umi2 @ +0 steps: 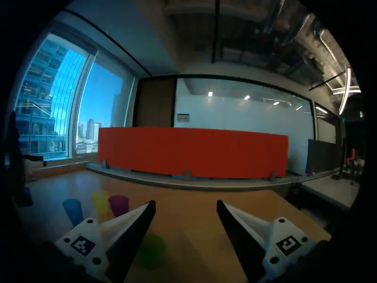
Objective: Pour water
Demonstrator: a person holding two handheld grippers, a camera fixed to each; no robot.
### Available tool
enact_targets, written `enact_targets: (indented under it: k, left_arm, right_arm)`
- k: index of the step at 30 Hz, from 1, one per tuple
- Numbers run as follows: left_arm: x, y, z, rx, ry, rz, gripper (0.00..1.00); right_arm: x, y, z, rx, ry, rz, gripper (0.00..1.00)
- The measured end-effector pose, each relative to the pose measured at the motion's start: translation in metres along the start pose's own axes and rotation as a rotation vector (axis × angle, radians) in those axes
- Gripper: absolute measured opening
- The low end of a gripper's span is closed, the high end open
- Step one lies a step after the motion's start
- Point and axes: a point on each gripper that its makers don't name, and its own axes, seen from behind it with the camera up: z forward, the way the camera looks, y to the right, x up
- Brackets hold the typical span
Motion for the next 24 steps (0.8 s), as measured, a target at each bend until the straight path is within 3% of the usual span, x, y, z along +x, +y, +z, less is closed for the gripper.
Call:
enact_targets:
  k: [12,24]
  left_arm:
    - [0.020,0.000,0.010,0.045,0.061,-0.022,0.97]
    - [0.009,0.000,0.022,0.076,0.075,-0.012,0.97]
  right_arm:
    - [0.023,0.009,0.008,-0.064,0.077,0.005,1.00]
    - [0.028,0.005,0.009,-0.070,0.083,0.002,1.00]
